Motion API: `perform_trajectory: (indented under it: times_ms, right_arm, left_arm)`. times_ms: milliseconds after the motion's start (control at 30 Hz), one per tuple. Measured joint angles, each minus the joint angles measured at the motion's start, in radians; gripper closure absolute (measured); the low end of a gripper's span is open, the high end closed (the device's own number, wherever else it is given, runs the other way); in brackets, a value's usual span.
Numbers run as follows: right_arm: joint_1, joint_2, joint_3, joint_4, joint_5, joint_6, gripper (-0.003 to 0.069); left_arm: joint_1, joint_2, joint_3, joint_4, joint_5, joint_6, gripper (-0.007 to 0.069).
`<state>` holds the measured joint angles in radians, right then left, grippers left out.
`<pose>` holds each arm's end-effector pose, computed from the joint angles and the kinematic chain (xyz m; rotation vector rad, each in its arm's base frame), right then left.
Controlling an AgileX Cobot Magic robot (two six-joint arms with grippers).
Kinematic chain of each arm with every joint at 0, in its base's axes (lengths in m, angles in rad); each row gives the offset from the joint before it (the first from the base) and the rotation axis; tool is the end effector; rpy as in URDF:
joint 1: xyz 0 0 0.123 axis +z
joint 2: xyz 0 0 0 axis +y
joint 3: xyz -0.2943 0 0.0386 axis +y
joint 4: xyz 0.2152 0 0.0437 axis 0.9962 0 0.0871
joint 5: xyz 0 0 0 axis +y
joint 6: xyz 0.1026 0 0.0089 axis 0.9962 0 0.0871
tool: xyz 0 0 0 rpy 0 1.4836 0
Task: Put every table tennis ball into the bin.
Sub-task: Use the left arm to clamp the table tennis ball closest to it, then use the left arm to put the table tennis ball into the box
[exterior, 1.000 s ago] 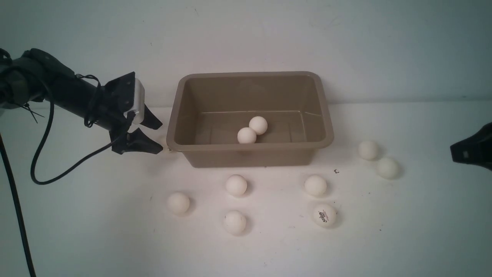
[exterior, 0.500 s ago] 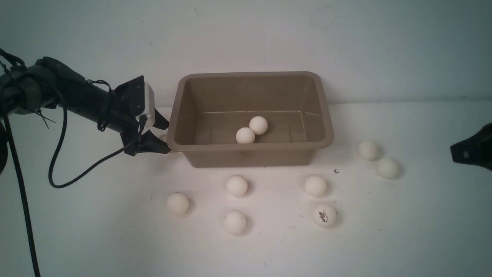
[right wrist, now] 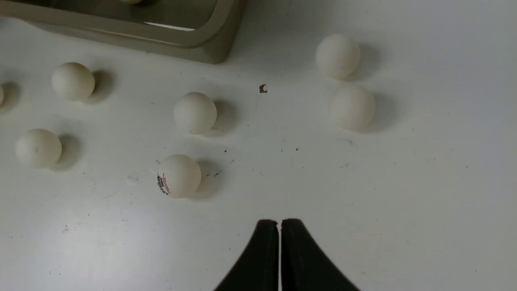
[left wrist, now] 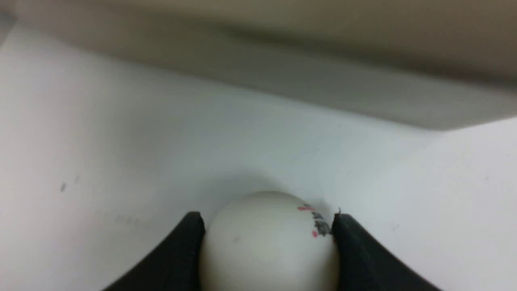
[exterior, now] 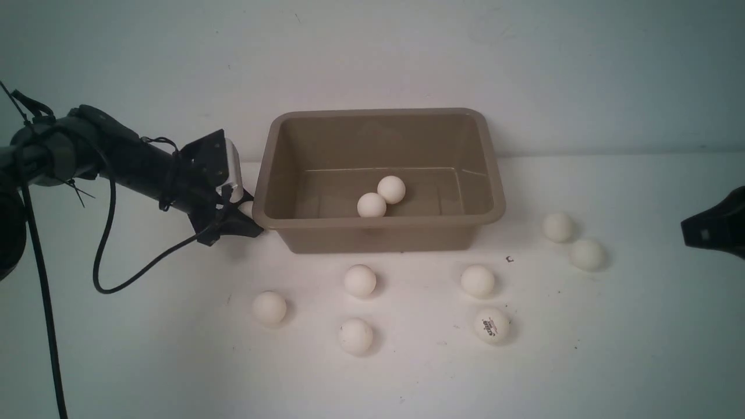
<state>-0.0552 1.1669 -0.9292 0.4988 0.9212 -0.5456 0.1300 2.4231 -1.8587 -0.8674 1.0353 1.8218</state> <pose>0.1919 0.0287 0.3200 -0.3583 2.4852 0.3892 0.4772 -0.0058 0.1345 1.4300 1.9825 -0.4839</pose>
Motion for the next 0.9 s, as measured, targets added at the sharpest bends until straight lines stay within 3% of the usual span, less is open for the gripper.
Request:
perform_trajectory:
  times_ms: [300, 533, 700, 900]
  right_arm:
    - [0.000, 0.010, 0.000, 0.006, -0.047, -0.020, 0.0659]
    - [0.000, 0.159, -0.006, 0.022, -0.126, -0.065, 0.0659]
    - [0.000, 0.286, -0.119, 0.024, -0.129, -0.090, 0.0641]
    - [0.000, 0.410, -0.308, 0.010, -0.102, -0.096, 0.0573]
  left_arm:
    - [0.050, -0.260, 0.001, 0.057, -0.003, -0.132, 0.0279]
    - [-0.187, -0.335, -0.003, 0.106, -0.136, -0.232, 0.0279]
    - [-0.283, -0.268, -0.001, 0.208, -0.206, -0.323, 0.0279]
    - [-0.362, -0.220, 0.001, 0.342, -0.211, -0.519, 0.0279]
